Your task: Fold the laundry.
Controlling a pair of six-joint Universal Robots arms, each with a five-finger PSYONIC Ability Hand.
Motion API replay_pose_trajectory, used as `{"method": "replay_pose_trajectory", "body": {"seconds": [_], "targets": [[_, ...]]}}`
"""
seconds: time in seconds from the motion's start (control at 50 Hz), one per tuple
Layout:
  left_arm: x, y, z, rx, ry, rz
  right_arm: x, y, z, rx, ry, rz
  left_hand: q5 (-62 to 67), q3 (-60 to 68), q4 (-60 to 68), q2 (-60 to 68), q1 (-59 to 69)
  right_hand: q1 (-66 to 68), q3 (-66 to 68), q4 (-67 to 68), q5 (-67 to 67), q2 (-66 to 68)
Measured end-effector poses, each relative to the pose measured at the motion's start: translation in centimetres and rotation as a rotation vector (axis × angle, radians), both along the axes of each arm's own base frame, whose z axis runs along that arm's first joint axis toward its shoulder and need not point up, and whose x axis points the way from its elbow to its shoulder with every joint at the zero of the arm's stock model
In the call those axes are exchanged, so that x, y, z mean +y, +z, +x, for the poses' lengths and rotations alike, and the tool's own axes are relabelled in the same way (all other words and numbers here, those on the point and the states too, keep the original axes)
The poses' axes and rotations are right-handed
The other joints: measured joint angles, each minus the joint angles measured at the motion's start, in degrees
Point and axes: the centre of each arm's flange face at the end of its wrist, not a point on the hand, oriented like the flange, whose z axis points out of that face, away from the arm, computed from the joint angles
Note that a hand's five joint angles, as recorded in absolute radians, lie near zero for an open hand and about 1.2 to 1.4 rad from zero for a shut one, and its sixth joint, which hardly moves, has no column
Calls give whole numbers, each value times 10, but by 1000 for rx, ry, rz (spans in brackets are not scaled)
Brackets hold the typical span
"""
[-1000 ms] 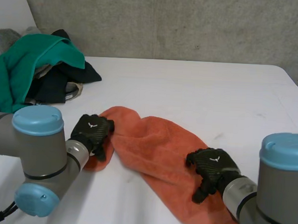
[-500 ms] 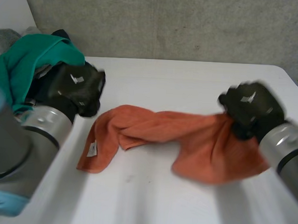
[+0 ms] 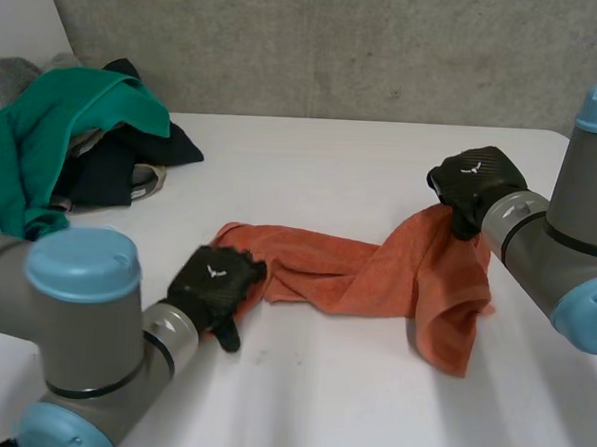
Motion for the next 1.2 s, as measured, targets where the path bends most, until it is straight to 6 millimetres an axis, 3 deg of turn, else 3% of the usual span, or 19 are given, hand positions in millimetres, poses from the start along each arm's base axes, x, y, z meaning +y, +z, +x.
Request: {"method": "replay_pose_trajectory", "body": {"seconds": [0.1,0.46,0.6,0.74,0.82,0.86,0.96,1.04,1.06,1.1,1.16,1.2], "targets": [[-7,-13,-1,-24,32,3,2,-3,-4,3,-9,7,4,2,4,2,2,0,0,0,0,0],[-46,-29,-14,-7,96,-80,13,-29,-11,31,-10,76,117,108,116,108,106,0,0,0,0,0],[-58,-33,-15,-44,89,-114,15,-34,-12,36,-14,86,413,415,418,416,416,0,0,0,0,0],[-74,-21,-10,-105,101,-214,11,-26,-18,33,-34,64,450,466,476,466,428,0,0,0,0,0],[-76,13,-3,-87,129,-294,10,-1,-25,23,-47,3,450,466,476,466,428,0,0,0,0,0],[-71,39,1,-55,143,-346,12,18,-30,23,-54,-42,450,466,476,466,428,0,0,0,0,0],[-58,80,8,6,156,-417,19,50,-39,36,-58,-108,450,466,476,469,428,0,0,0,0,0],[-33,133,16,101,146,-485,32,84,-43,57,-39,-176,450,467,476,470,428,0,3,1,0,0],[-19,156,20,145,133,-510,38,99,-45,66,-29,-209,450,467,477,470,428,0,3,1,0,0],[-1,179,26,192,110,-529,46,116,-46,76,-16,-245,450,467,477,470,428,0,3,1,0,0],[20,199,33,242,73,-529,52,136,-48,90,-1,-302,450,467,477,470,428,0,3,1,0,0],[25,201,34,255,59,-519,49,140,-49,98,-2,-315,450,467,477,470,428,0,3,2,0,0]]}}
